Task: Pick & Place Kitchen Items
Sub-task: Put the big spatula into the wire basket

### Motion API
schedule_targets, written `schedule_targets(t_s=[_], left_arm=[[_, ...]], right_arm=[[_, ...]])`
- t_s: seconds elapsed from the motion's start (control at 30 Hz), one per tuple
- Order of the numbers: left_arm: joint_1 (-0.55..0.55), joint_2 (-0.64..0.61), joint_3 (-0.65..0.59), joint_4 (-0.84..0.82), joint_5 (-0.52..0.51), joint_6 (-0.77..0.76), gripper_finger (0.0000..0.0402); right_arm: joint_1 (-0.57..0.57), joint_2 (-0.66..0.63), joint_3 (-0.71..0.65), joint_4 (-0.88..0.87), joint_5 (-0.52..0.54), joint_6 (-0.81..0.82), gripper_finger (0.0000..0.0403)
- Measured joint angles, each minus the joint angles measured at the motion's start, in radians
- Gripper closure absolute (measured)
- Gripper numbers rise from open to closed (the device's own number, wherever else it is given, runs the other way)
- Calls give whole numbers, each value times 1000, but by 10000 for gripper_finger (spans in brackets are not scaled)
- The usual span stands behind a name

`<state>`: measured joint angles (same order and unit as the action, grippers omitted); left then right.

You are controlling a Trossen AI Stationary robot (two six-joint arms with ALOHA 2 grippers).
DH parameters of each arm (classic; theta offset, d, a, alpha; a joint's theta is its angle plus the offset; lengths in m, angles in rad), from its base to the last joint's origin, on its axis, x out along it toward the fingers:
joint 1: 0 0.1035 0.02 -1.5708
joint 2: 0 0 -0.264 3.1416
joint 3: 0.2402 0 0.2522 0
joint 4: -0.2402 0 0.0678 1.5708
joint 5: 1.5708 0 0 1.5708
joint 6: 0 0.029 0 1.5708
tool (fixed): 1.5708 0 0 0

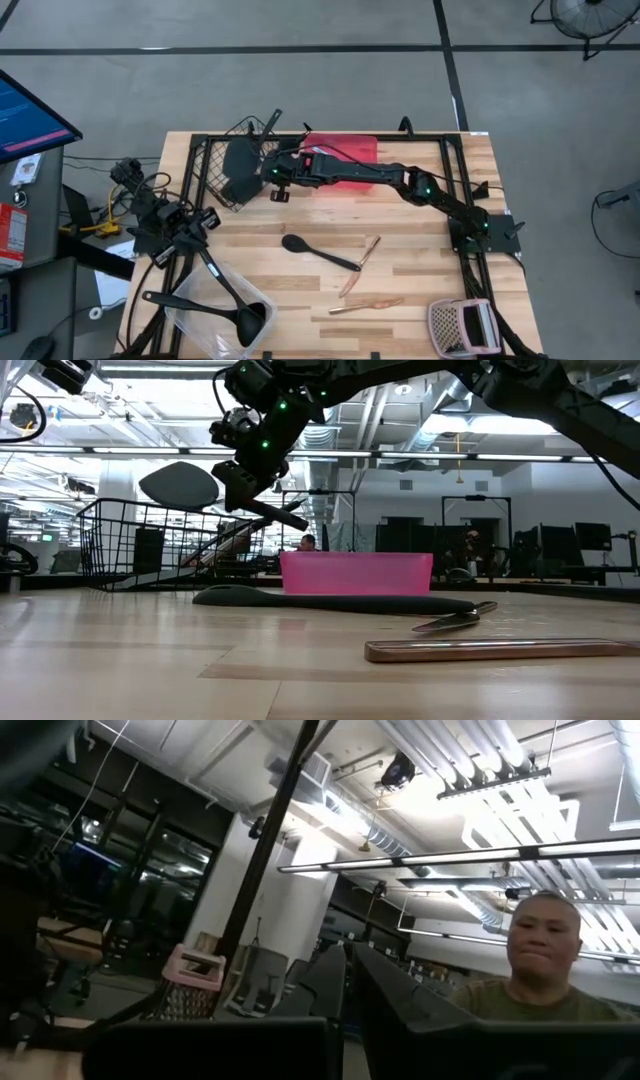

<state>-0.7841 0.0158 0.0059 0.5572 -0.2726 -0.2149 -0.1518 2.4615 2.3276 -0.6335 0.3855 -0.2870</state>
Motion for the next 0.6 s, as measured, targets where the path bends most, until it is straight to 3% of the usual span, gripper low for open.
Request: schedule_targets(t_s=[0.37, 0.6], left_arm=[[0, 0, 0, 1, 0, 1, 394], [0, 0, 0, 2, 0, 0, 394]], right_arm=[[-7, 0, 0, -11, -28, 18, 326], [-4, -1, 0, -8, -101, 11, 313]])
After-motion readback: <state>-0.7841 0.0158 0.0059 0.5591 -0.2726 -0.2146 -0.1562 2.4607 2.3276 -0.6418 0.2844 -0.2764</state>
